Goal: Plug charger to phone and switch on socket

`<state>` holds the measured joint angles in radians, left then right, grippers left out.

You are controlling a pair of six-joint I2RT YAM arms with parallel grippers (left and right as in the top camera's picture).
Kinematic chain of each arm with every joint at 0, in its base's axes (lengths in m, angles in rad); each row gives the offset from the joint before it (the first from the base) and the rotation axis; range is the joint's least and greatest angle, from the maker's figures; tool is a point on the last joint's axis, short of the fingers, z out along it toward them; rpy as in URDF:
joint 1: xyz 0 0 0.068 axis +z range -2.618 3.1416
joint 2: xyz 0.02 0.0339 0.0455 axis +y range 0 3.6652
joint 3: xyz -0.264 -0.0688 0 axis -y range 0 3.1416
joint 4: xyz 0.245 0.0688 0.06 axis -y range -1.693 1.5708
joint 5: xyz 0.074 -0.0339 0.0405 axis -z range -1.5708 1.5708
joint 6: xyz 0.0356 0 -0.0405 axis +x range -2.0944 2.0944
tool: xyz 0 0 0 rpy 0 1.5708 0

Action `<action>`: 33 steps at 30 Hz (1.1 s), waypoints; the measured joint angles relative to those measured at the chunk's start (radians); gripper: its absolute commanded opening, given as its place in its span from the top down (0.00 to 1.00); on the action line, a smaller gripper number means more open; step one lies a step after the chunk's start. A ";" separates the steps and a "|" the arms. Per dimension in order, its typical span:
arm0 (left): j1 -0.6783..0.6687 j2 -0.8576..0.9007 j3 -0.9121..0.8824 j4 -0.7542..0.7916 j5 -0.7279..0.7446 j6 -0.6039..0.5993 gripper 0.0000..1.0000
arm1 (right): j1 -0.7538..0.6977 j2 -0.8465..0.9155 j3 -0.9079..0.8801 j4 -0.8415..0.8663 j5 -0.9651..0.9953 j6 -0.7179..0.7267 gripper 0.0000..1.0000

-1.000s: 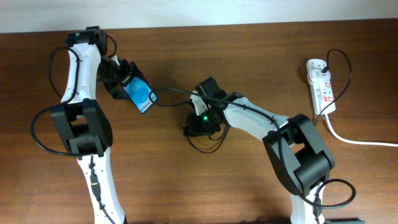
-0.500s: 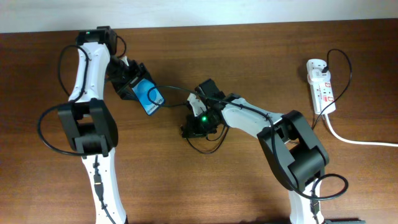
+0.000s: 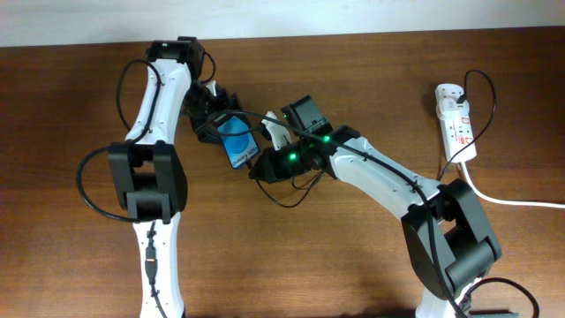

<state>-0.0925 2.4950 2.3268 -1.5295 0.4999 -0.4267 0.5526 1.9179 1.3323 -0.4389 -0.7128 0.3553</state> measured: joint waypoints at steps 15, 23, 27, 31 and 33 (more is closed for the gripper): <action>-0.001 0.000 0.000 0.003 0.013 0.000 1.00 | 0.002 0.000 -0.005 -0.002 0.008 0.008 0.96; -0.001 0.000 0.000 -0.001 0.014 0.000 1.00 | 0.002 0.026 -0.005 -0.002 0.008 0.016 0.96; -0.001 0.000 0.000 -0.012 0.017 0.018 1.00 | 0.000 0.034 -0.005 -0.001 0.009 0.016 0.96; -0.001 0.000 0.000 -0.011 0.017 0.019 1.00 | -0.006 0.041 -0.005 0.003 0.011 0.016 0.96; 0.000 0.000 0.000 -0.011 0.017 0.019 1.00 | -0.007 0.041 -0.006 0.008 0.011 0.016 0.96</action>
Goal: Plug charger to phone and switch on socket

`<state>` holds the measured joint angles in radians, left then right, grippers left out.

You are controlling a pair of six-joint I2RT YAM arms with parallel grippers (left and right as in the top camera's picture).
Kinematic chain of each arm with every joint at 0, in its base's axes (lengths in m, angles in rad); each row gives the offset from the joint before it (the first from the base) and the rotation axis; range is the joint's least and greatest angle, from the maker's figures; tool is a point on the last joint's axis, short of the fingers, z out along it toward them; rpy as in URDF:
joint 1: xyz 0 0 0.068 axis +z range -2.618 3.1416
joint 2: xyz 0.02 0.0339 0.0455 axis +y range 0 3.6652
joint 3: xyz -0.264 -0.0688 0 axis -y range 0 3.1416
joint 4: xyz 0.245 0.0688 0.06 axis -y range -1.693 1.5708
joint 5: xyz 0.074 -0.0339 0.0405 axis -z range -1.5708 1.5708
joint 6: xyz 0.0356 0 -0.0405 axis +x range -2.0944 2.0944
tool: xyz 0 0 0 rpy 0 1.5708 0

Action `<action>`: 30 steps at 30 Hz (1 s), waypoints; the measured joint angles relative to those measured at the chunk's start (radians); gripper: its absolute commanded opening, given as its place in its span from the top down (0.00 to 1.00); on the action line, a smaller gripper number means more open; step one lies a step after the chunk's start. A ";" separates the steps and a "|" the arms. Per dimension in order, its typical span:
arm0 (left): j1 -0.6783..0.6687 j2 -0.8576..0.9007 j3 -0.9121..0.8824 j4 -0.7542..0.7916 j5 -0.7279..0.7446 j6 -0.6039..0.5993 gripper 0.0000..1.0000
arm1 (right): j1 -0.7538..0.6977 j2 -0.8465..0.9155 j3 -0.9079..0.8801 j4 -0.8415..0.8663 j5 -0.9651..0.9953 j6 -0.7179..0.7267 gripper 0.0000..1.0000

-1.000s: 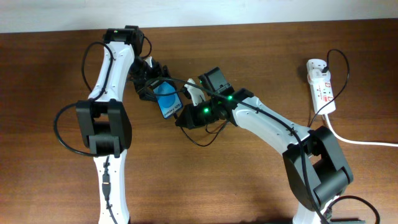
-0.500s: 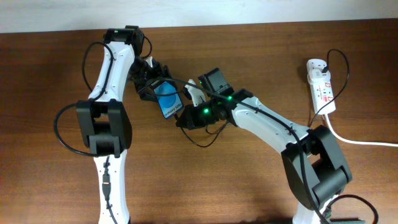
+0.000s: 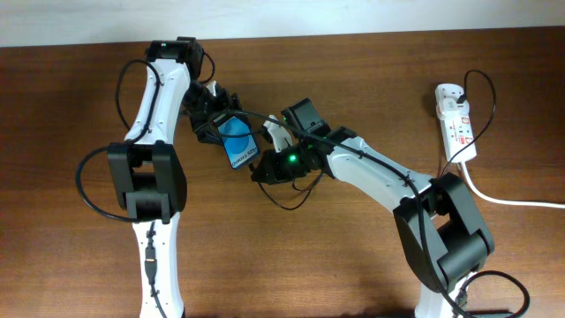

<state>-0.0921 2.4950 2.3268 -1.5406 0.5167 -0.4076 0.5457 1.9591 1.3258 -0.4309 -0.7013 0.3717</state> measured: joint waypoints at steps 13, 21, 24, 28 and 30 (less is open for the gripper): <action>-0.029 0.000 0.005 0.023 -0.012 0.008 1.00 | 0.000 0.000 -0.004 0.009 0.000 0.022 0.96; -0.034 0.000 0.005 0.035 -0.007 0.006 1.00 | -0.016 0.000 -0.004 -0.007 -0.004 0.069 0.96; -0.036 0.000 0.006 0.042 -0.008 0.007 1.00 | -0.027 0.000 -0.004 -0.011 -0.008 0.075 0.96; -0.036 0.000 0.007 0.042 -0.008 0.007 1.00 | -0.028 0.000 -0.004 -0.012 -0.008 0.078 0.96; -0.036 0.000 0.007 0.042 -0.008 0.007 1.00 | -0.028 0.000 -0.004 -0.013 -0.008 0.078 0.96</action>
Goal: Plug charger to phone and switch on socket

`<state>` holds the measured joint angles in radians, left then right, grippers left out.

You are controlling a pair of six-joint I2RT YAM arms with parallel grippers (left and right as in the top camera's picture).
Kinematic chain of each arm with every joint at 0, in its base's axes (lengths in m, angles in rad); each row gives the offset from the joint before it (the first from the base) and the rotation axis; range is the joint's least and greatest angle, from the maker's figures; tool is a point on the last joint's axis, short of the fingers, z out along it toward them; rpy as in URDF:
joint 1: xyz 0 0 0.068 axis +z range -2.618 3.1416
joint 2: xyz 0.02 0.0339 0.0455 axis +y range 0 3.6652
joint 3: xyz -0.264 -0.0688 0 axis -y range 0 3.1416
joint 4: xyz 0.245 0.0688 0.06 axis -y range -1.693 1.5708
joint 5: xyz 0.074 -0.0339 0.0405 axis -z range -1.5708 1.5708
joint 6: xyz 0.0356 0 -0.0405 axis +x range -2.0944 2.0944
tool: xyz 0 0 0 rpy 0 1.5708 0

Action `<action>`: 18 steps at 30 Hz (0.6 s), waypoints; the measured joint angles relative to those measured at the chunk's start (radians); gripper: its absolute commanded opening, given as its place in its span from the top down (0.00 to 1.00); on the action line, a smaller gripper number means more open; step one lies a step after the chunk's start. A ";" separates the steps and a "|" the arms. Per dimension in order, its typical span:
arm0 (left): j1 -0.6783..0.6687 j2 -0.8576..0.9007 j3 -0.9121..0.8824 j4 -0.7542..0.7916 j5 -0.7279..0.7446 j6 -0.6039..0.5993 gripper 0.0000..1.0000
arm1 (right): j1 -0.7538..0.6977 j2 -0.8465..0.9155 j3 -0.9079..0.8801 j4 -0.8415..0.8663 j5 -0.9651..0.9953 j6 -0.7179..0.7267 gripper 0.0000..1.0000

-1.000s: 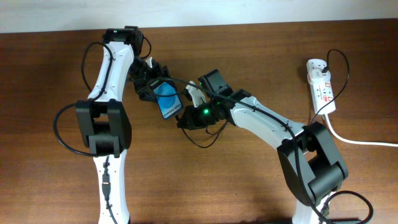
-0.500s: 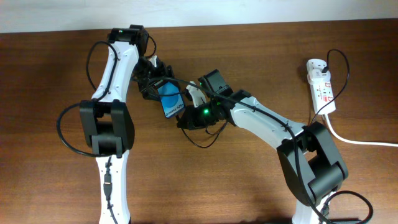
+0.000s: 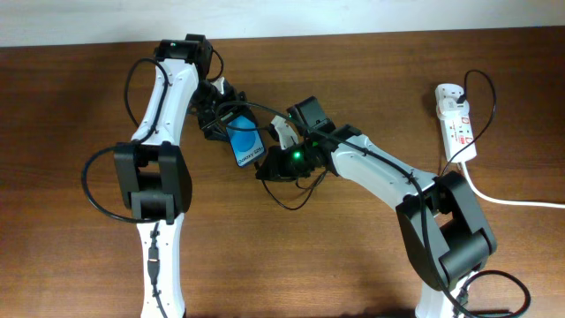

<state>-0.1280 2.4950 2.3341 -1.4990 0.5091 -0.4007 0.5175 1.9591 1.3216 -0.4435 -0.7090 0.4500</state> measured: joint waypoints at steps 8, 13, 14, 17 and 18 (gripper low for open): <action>0.000 0.000 0.000 0.002 0.000 0.000 1.00 | 0.000 0.000 0.000 -0.004 0.001 0.000 0.96; -0.001 0.000 0.000 0.000 0.000 0.000 1.00 | -0.002 0.000 0.000 -0.014 0.003 -0.001 0.96; -0.001 0.000 0.000 0.000 0.002 0.000 1.00 | -0.004 0.000 0.000 -0.016 0.004 -0.001 0.96; -0.002 0.000 0.000 0.001 0.006 0.000 1.00 | -0.005 0.000 0.000 -0.019 0.004 0.000 0.96; -0.002 0.000 0.000 0.000 0.008 0.000 1.00 | -0.005 0.000 0.000 -0.019 0.004 0.000 0.96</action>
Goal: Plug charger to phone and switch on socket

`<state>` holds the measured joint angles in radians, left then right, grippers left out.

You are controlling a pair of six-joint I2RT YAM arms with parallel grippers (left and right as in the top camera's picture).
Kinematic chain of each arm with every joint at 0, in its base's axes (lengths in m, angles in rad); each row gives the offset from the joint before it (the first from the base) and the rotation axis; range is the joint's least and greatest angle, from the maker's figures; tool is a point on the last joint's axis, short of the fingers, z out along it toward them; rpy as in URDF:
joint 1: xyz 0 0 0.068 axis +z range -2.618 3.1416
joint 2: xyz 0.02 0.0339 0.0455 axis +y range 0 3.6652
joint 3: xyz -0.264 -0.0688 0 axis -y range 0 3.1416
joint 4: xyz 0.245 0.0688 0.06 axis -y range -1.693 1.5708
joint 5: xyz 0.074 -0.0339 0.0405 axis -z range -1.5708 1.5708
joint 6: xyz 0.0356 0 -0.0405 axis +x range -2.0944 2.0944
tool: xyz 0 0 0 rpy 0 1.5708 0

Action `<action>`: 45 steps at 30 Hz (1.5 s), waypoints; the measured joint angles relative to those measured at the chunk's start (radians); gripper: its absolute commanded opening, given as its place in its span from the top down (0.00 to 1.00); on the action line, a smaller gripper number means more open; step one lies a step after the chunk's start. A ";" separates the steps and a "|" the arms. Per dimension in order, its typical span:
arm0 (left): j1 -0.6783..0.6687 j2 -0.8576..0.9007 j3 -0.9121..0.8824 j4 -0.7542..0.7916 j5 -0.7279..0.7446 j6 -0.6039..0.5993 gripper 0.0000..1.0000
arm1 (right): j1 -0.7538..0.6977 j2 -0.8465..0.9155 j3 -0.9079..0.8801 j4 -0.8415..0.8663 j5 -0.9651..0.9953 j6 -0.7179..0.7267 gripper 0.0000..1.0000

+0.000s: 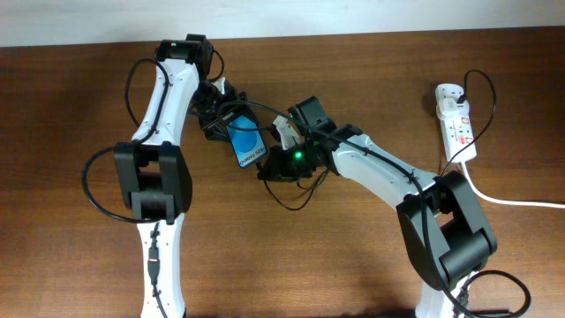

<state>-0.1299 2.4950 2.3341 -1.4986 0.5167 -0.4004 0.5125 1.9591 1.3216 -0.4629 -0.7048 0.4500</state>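
Observation:
The phone (248, 144), blue-faced with a dark frame, is held tilted near the table's middle. My left gripper (222, 117) is shut on its upper end. My right gripper (268, 166) sits against the phone's lower right end. Its fingertips are dark and hidden under the wrist, so the charger plug cannot be made out. A thin black cable (269, 117) runs from the phone's top across the right wrist. The white socket strip (456, 121) lies at the far right, away from both grippers.
A black lead (482, 93) loops out of the strip's top, and a white lead (512, 200) runs off the right edge. A loose black cable loop (291, 200) hangs below the right wrist. Bare brown table (71, 106) lies to the left and front.
The phone and both grippers sit a few pixels further right and lower. The holds look unchanged, and the socket strip has not moved.
At first my left gripper held the phone further left, with the right gripper at its lower end. It then stayed there, the phone tilted slightly. By the last moment both arms and the phone had shifted right, and they remain there now.

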 measured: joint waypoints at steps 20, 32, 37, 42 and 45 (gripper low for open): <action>0.000 0.000 0.000 0.000 0.001 0.000 1.00 | -0.001 0.000 0.000 -0.001 0.000 0.000 0.96; 0.000 0.000 0.000 0.008 0.030 0.000 1.00 | -0.001 0.000 0.000 -0.001 0.000 0.000 0.96; 0.000 0.000 0.000 0.010 0.048 0.000 1.00 | -0.002 0.000 0.000 -0.001 0.000 0.001 0.96; 0.000 0.000 0.000 0.010 0.053 0.000 1.00 | -0.005 0.000 0.000 0.000 0.005 0.000 0.96; 0.000 0.000 0.000 0.006 0.054 0.000 1.00 | -0.006 0.000 0.000 0.000 0.008 0.000 0.96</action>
<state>-0.1295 2.4950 2.3341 -1.4921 0.5705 -0.4000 0.5060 1.9591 1.3216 -0.4625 -0.6971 0.4503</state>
